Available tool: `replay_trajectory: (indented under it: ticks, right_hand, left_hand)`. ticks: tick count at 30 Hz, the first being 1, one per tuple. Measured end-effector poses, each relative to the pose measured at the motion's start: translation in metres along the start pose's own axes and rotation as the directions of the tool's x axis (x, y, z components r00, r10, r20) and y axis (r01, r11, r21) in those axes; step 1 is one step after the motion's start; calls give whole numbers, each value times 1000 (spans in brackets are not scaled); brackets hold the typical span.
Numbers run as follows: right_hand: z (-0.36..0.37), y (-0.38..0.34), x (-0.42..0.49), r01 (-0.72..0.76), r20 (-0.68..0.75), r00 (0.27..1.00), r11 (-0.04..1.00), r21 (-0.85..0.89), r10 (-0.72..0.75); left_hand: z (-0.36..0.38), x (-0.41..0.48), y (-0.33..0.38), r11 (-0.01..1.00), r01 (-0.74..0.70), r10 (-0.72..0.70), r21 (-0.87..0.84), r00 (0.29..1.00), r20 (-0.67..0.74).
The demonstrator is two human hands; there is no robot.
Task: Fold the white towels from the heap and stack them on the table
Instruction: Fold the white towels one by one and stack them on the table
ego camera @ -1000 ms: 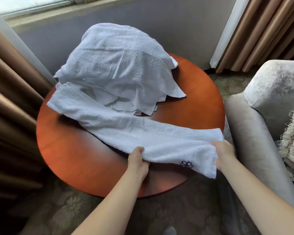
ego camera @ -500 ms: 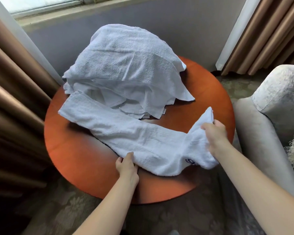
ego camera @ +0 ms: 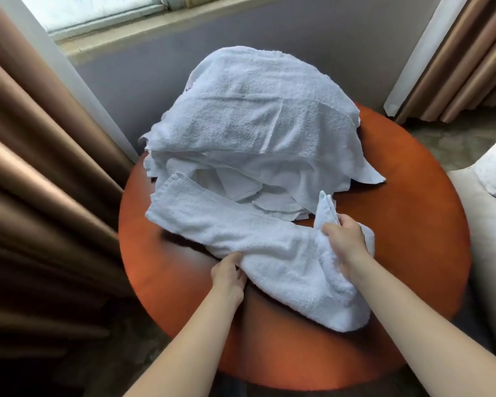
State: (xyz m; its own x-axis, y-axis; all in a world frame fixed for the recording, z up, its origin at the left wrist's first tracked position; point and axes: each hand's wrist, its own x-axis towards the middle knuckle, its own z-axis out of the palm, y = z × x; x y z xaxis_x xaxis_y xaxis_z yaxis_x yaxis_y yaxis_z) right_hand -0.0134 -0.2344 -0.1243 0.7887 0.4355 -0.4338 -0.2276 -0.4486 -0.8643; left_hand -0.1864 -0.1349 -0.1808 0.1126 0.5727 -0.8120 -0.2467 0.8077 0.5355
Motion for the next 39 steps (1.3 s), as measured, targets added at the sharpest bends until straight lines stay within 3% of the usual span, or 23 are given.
replay_trajectory:
  ticks: [3, 7, 12, 17, 20, 24, 28, 31, 36, 39]
  right_hand:
    - [18, 4, 0, -1, -5, 1000, 998, -56, 0]
    - [48, 14, 1, 10, 14, 1000, 982, -191, -7]
    - [65, 31, -5, 39, 44, 999, 916, -398, -24]
    - [72, 36, 1, 30, 27, 999, 887, -461, -20]
    - [75, 41, 2, 61, 6, 998, 874, -482, -66]
    - [75, 48, 0, 68, -29, 995, 882, -466, -93]
    - [71, 41, 5, 0, -45, 999, 912, -410, -20]
    - [69, 37, 9, -53, -73, 997, 920, -389, 26]
    - [72, 41, 6, -16, -88, 996, 929, -371, -18]
    - [73, 42, 4, -1, -96, 995, 926, -376, -38]
  left_hand:
    - [-7, 7, 13, 996, 11, -11, 90, 1000, -1]
    - [-14, 7, 19, 977, 92, -122, 193, 982, 148]
    - [-39, 0, 14, 921, 155, -196, 358, 977, 80]
    - [-57, 6, 29, 864, 45, -105, 502, 990, 92]
    - [-55, 23, 48, 940, -33, 13, 339, 998, 61]
    - [-51, 40, 72, 996, -43, 39, 80, 998, 52]
    - [-58, 30, 86, 1000, -15, 13, 8, 977, 214]
    - [-84, 23, 84, 994, -98, 80, 47, 956, 283]
    - [-97, 27, 90, 986, -126, 147, -112, 969, 197]
    - [-93, 31, 104, 976, -110, 117, -188, 993, 23]
